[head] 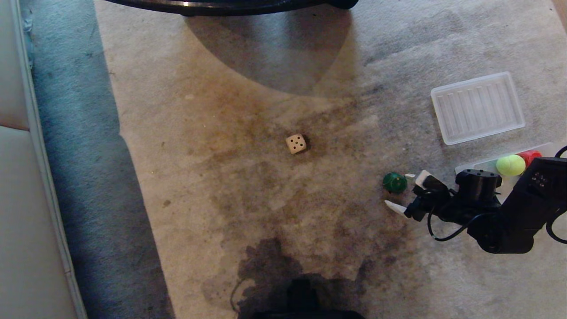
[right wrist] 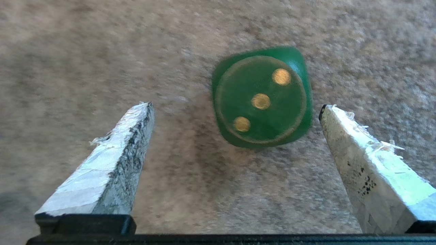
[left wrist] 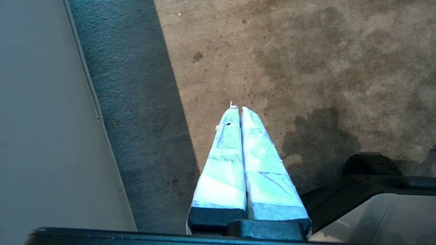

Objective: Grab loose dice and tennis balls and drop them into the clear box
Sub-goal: Pick up toys out of the box

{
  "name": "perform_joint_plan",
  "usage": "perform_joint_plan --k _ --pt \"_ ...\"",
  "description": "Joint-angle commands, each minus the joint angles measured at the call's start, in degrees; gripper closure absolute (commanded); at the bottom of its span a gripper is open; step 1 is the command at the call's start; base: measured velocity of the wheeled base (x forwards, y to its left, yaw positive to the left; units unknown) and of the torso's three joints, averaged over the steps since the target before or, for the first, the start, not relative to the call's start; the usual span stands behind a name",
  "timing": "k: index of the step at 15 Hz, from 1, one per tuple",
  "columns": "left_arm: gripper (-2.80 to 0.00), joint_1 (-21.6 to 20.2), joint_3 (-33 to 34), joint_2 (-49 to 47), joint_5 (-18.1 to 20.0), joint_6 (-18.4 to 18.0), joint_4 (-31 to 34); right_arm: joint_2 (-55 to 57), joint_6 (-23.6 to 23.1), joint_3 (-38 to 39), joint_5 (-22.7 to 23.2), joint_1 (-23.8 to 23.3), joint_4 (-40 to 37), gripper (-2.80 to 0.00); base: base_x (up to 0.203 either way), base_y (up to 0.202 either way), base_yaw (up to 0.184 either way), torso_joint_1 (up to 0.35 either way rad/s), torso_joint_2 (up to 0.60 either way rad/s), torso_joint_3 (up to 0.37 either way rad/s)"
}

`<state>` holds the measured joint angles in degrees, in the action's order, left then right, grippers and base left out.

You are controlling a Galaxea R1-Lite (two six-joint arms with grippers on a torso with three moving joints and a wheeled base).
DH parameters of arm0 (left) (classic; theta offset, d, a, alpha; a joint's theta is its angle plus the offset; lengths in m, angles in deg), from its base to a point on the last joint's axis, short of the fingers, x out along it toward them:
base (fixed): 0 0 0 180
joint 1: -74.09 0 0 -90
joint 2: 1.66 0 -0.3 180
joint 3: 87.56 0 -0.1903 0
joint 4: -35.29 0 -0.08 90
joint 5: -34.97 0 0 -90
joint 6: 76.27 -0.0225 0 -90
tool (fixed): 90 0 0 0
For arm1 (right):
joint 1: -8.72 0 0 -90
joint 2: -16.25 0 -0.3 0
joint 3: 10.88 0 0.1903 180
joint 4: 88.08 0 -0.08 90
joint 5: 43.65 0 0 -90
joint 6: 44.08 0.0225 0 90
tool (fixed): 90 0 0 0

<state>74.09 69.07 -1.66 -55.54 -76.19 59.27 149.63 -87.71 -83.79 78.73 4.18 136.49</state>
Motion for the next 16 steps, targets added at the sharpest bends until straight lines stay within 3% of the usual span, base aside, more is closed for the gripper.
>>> perform_joint_plan --k 1,10,11,16 --pt "0.0 0.0 0.0 0.0 -0.1 0.01 -0.01 1.27 -0.32 -1.26 0.22 -0.22 0.81 -2.8 0.0 0.0 0.0 0.0 0.0 0.0" --pt "0.0 0.0 0.0 0.0 -0.09 0.01 -0.01 3.94 -0.23 -5.04 0.19 -0.73 1.86 -2.8 0.0 0.0 0.0 0.0 0.0 0.0" --pt "0.0 0.0 0.0 0.0 -0.1 0.01 -0.01 3.99 -0.24 -5.04 0.14 -0.65 2.11 0.0 0.0 0.0 0.0 0.0 0.0 0.0" --pt "0.0 0.0 0.0 0.0 -0.1 0.01 -0.01 3.37 -0.14 -4.33 0.05 -0.65 2.2 0.0 0.0 0.0 0.0 0.0 0.0 0.0"
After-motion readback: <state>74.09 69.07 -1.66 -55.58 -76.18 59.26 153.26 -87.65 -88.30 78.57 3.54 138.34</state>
